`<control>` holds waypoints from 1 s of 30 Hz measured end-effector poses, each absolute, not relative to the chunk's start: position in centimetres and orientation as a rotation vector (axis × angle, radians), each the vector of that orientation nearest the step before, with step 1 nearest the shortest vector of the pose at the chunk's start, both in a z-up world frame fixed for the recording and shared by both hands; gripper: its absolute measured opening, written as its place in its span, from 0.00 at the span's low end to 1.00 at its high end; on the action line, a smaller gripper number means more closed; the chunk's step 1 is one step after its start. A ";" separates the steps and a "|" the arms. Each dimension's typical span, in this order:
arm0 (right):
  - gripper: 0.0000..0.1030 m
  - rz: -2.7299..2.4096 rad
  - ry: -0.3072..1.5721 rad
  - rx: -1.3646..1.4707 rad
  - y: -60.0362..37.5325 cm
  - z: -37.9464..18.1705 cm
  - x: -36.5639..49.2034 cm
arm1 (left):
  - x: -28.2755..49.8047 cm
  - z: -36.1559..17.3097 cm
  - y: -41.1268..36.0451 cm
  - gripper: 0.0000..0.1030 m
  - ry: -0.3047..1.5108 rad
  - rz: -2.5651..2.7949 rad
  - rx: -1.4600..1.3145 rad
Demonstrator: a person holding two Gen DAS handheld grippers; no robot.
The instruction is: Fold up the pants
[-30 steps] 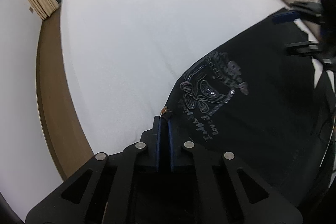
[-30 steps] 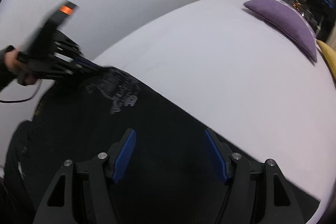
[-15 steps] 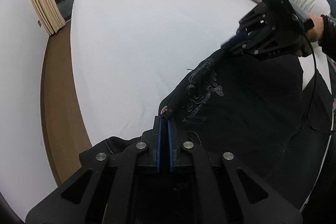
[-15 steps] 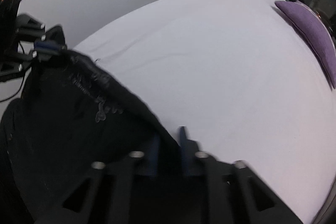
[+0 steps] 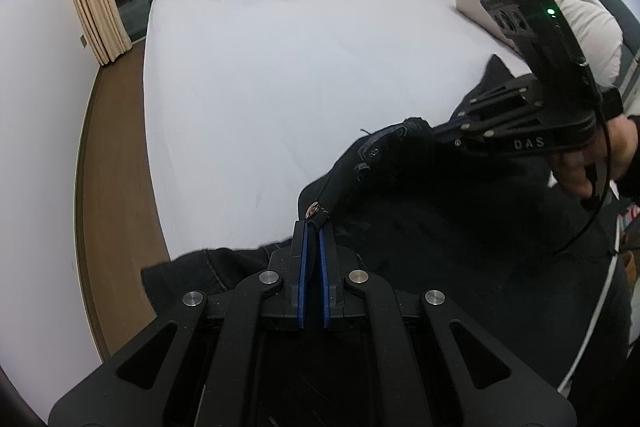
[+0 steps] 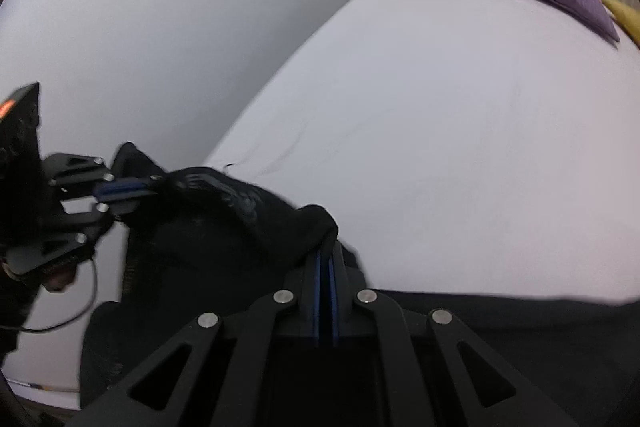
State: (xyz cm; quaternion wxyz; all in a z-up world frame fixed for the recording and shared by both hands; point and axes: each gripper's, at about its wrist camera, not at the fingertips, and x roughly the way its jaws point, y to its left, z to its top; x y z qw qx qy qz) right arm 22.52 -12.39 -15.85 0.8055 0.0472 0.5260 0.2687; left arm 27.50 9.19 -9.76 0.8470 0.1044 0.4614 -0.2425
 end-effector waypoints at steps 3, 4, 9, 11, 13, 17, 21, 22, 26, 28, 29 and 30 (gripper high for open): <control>0.04 0.602 1.073 -0.017 -11.5 -13.9 18.6 | 24.8 -9.1 9.7 0.04 0.966 -0.534 0.219; 0.04 0.605 1.051 -0.104 -11.0 -13.2 16.9 | 23.6 -8.9 9.8 0.04 0.964 -0.544 0.226; 0.04 0.622 0.970 -0.561 -9.3 -12.0 6.4 | 17.1 -9.4 9.8 0.04 0.961 -0.632 0.315; 0.04 0.634 0.962 -0.629 -9.0 -12.0 3.0 | 14.3 -10.6 9.3 0.04 0.994 -0.684 0.347; 0.04 0.628 0.944 -0.725 -8.4 -12.6 0.4 | 11.6 -11.9 8.7 0.04 1.014 -0.725 0.410; 0.04 0.611 0.911 -0.896 -6.5 -14.7 -5.1 | 8.7 -13.6 8.5 0.04 1.051 -0.765 0.434; 0.04 0.605 0.907 -0.985 -5.1 -15.8 -10.5 | 5.9 -14.6 8.1 0.04 1.056 -0.798 0.523; 0.04 0.603 0.905 -0.998 -5.3 -16.3 -11.5 | 5.4 -14.8 8.0 0.04 1.059 -0.806 0.548; 0.04 0.600 0.910 -1.035 -4.5 -17.5 -13.1 | 4.8 -15.3 7.8 0.04 1.082 -0.836 0.570; 0.04 0.594 0.914 -1.042 -4.1 -18.2 -14.2 | 4.7 -15.4 8.0 0.04 1.087 -0.850 0.577; 0.04 0.590 0.912 -1.042 -4.0 -18.3 -14.4 | 5.2 -15.3 7.8 0.04 1.088 -0.851 0.583; 0.04 0.584 0.915 -1.035 -3.9 -18.4 -14.5 | 5.4 -15.2 7.7 0.04 1.088 -0.854 0.586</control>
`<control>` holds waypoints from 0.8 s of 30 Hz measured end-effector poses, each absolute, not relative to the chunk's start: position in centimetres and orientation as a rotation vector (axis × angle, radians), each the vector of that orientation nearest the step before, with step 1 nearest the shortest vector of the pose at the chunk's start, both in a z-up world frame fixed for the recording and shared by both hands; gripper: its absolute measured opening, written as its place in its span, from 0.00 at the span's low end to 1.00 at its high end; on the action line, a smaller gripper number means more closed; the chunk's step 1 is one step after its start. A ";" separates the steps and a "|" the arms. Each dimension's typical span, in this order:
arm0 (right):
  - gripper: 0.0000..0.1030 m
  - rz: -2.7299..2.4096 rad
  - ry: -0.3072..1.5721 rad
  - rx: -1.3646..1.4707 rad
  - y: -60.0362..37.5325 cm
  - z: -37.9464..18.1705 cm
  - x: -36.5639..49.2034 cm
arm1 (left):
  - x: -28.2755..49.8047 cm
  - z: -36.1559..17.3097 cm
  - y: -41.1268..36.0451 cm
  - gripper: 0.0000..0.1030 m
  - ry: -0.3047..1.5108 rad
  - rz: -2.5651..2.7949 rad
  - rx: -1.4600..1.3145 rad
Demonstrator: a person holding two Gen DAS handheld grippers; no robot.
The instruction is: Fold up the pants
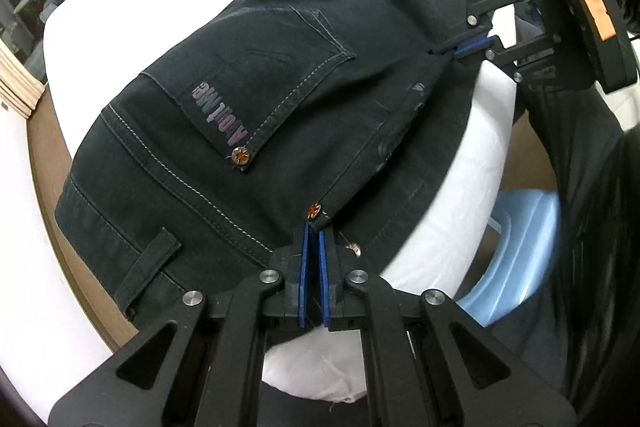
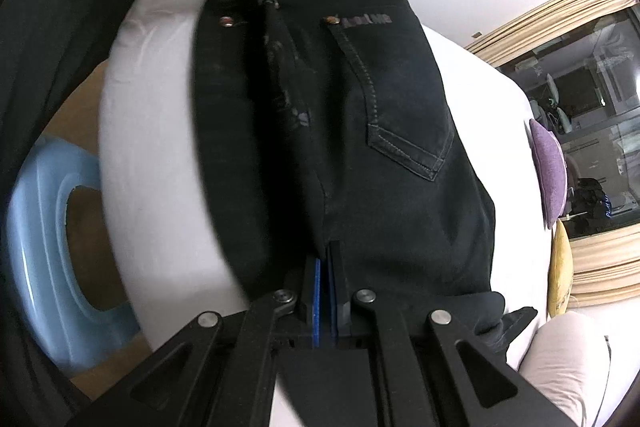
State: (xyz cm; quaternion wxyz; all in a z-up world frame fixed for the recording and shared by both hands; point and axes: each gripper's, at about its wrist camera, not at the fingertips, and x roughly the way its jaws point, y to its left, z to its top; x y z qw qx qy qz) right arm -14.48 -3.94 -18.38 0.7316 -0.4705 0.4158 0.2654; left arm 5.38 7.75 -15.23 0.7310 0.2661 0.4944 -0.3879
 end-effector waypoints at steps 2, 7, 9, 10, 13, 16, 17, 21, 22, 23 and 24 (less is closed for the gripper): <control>0.04 0.577 0.925 -1.020 -4.2 -18.4 -12.8 | 5.6 -15.2 7.8 0.04 1.088 -0.862 0.594; 0.04 0.562 0.938 -1.004 -4.3 -18.3 -12.9 | 4.5 -15.0 8.0 0.04 1.088 -0.878 0.600; 0.04 0.559 0.949 -0.989 -4.2 -18.5 -13.2 | 4.5 -15.1 8.5 0.04 1.094 -0.877 0.583; 0.04 0.558 0.953 -0.994 -4.1 -18.6 -13.6 | 4.7 -15.2 8.2 0.04 1.098 -0.878 0.577; 0.04 0.549 0.957 -0.990 -4.1 -18.7 -13.7 | 4.9 -15.3 8.3 0.05 1.093 -0.859 0.574; 0.07 0.529 0.974 -0.985 -3.5 -19.9 -14.0 | 5.5 -16.2 8.7 0.10 1.108 -0.812 0.512; 0.07 0.525 0.986 -0.976 -3.4 -20.5 -13.7 | 5.0 -16.3 9.2 0.10 1.116 -0.809 0.484; 0.07 0.469 0.989 -0.898 -3.1 -20.6 -13.4 | 5.5 -14.3 10.6 0.12 1.182 -0.796 0.373; 0.11 0.457 0.993 -0.868 -3.3 -20.4 -13.3 | 5.5 -13.3 11.1 0.12 1.193 -0.797 0.351; 0.13 0.445 0.999 -0.827 -3.7 -20.3 -13.0 | 5.5 -12.2 11.5 0.12 1.185 -0.798 0.329; 0.21 0.430 1.001 -0.789 -4.1 -20.0 -12.6 | 5.7 -10.4 11.9 0.12 1.151 -0.798 0.288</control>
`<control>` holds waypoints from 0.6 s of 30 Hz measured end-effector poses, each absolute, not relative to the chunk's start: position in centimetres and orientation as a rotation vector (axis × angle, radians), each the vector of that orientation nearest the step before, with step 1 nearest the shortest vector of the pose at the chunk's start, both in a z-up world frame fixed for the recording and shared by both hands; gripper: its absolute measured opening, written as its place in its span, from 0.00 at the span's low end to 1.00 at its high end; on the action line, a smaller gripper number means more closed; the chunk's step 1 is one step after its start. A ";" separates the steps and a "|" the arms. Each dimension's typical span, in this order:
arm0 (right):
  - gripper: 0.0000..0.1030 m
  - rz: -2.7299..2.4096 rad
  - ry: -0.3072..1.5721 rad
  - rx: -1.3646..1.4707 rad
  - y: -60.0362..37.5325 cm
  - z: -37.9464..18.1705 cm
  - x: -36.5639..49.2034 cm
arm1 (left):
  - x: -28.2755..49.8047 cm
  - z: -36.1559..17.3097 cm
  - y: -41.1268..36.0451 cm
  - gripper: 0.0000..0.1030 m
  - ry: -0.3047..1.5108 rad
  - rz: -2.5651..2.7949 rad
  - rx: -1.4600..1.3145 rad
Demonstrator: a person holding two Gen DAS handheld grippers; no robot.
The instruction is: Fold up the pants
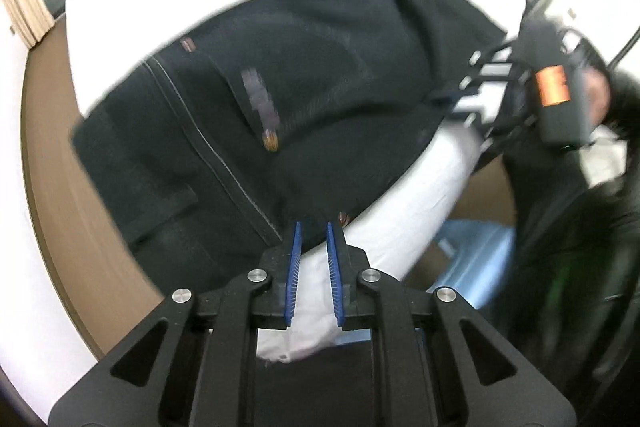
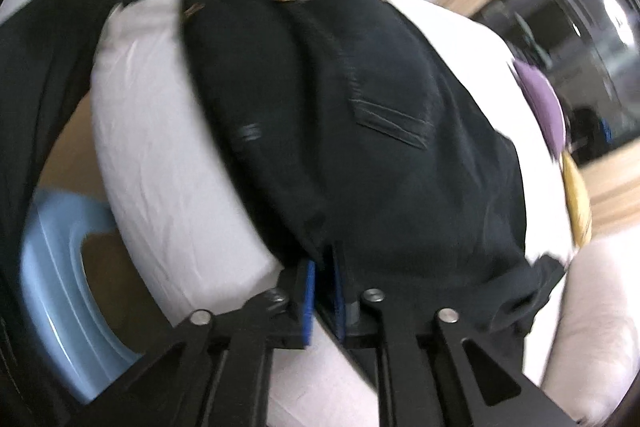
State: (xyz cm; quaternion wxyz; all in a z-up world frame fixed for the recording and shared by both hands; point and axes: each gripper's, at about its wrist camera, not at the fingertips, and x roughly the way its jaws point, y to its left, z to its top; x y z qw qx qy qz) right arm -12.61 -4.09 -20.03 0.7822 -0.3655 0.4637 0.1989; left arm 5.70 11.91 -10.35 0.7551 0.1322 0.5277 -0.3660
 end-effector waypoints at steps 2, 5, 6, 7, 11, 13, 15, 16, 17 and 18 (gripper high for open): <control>0.43 0.386 1.003 -0.736 -4.7 -19.7 -12.0 | 6.5 -7.9 11.7 0.12 1.081 -0.786 0.203; 0.69 0.338 1.016 -0.604 -6.5 -18.7 -10.3 | 8.5 -7.0 9.6 0.12 1.031 -0.740 0.105; 0.72 0.340 1.027 -0.558 -7.1 -18.4 -9.9 | 9.2 -7.9 8.3 0.12 1.038 -0.724 0.091; 0.76 0.344 1.042 -0.501 -7.8 -18.1 -9.5 | 10.3 -9.3 6.6 0.12 1.062 -0.712 0.077; 0.74 0.357 1.042 -0.203 -12.8 -15.5 -8.4 | 12.4 -16.0 2.2 0.12 1.212 -0.616 0.137; 0.69 0.293 1.015 0.084 -18.6 -14.0 -6.6 | 13.0 -16.8 2.4 0.12 1.215 -0.600 0.086; 0.65 0.204 0.947 0.370 -25.8 -12.9 -4.4 | 13.5 -16.9 2.9 0.12 1.234 -0.607 0.041; 0.64 0.160 0.904 0.474 -29.0 -12.5 -3.3 | 13.8 -17.0 3.0 0.12 1.244 -0.609 0.027; 0.64 0.123 0.856 0.574 -32.2 -12.5 -2.1 | 14.0 -17.3 3.0 0.12 1.249 -0.608 0.026; 0.64 0.103 0.816 0.668 -35.1 -12.7 -0.6 | 14.1 -17.3 3.2 0.12 1.253 -0.603 0.030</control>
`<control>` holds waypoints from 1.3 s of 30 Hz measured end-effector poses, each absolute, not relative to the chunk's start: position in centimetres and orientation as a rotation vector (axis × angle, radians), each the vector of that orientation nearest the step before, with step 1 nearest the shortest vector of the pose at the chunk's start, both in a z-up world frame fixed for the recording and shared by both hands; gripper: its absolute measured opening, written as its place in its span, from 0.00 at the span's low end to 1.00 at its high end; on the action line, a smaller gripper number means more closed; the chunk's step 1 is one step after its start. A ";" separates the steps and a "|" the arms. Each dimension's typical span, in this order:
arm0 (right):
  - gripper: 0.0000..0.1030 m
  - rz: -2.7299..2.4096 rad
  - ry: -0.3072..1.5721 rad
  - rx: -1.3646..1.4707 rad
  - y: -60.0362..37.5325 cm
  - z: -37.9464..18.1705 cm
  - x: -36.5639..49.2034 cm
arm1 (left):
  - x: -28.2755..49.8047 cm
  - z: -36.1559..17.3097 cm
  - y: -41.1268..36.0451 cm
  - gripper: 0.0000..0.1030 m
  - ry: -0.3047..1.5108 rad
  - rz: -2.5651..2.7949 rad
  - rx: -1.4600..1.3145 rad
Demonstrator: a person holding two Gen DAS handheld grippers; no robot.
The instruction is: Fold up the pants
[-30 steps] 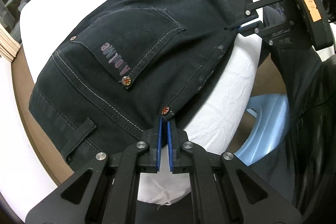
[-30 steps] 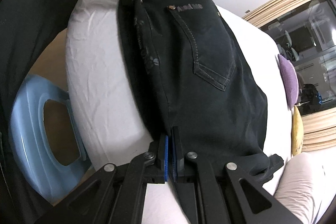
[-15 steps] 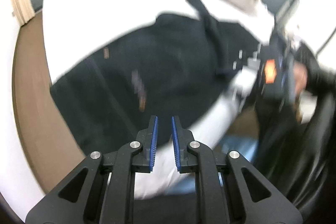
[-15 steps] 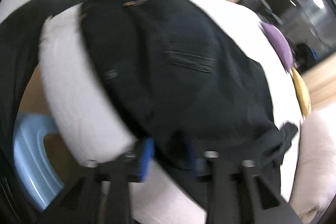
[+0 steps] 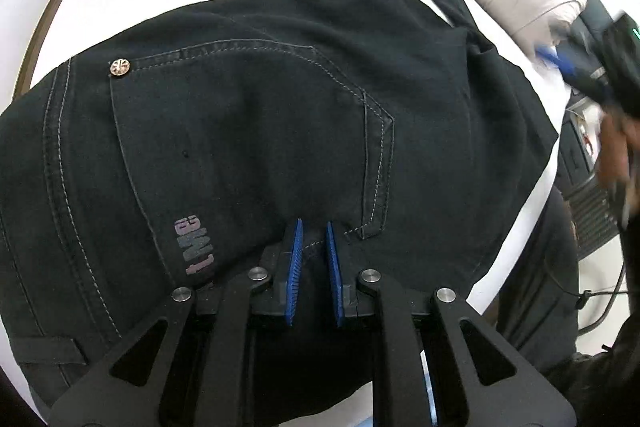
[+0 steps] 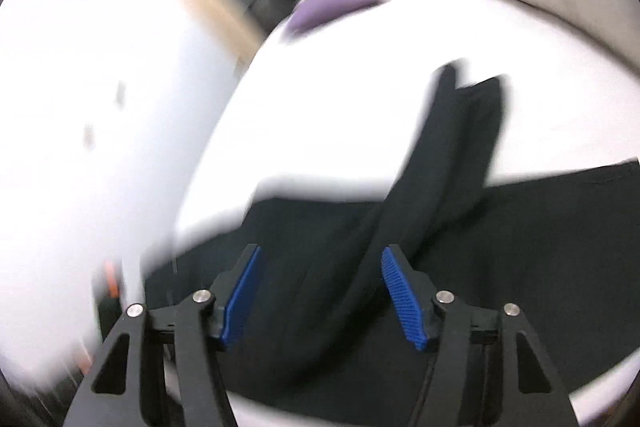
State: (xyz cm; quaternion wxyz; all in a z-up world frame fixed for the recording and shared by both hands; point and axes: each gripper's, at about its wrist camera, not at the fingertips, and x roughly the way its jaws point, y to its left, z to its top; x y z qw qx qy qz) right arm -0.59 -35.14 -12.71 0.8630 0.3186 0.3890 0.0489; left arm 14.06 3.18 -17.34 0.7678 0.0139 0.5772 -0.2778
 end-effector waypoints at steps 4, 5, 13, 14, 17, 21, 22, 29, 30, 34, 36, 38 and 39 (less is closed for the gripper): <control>0.58 0.017 0.828 0.853 -41.5 -15.6 5.6 | 14.2 -18.4 1.5 0.12 1.263 -0.573 0.056; 0.58 -0.004 0.839 0.881 -42.4 -16.5 7.2 | 14.1 -18.6 1.1 0.12 1.265 -0.570 0.054; 0.19 -0.118 0.985 0.926 -42.5 -22.7 14.7 | 14.3 -19.2 0.9 0.12 1.272 -0.571 0.034; 0.09 -0.111 0.982 0.929 -42.3 -22.8 15.2 | 14.3 -19.2 0.9 0.12 1.272 -0.571 0.033; 0.08 -0.115 0.974 0.902 -41.9 -22.4 16.3 | 13.3 -18.8 2.6 0.12 1.268 -0.574 0.033; 0.07 -0.148 0.916 0.899 -42.4 -20.7 16.3 | 13.1 -18.7 2.9 0.12 1.264 -0.570 0.037; 0.07 -0.166 0.892 0.910 -42.7 -20.0 15.9 | 13.1 -18.7 2.8 0.12 1.262 -0.569 0.037; 0.07 -0.297 0.810 0.940 -46.9 -17.2 10.1 | 12.7 -18.6 2.8 0.12 1.257 -0.568 0.039; 0.07 -0.318 0.809 0.964 -47.3 -17.4 8.7 | 12.7 -18.6 2.8 0.12 1.258 -0.568 0.037; 0.07 -0.403 0.796 1.069 -48.2 -18.8 3.4 | 12.6 -18.6 2.9 0.12 1.258 -0.568 0.035; 0.09 -0.444 0.777 1.185 -48.5 -20.9 0.1 | 12.6 -18.6 2.9 0.12 1.257 -0.566 0.035; 0.10 -0.528 0.796 1.241 -48.3 -22.6 -2.4 | 12.5 -18.6 2.9 0.12 1.257 -0.563 0.035; 0.10 -0.540 0.783 1.256 -48.4 -22.9 -3.2 | 12.6 -18.5 2.8 0.12 1.257 -0.561 0.037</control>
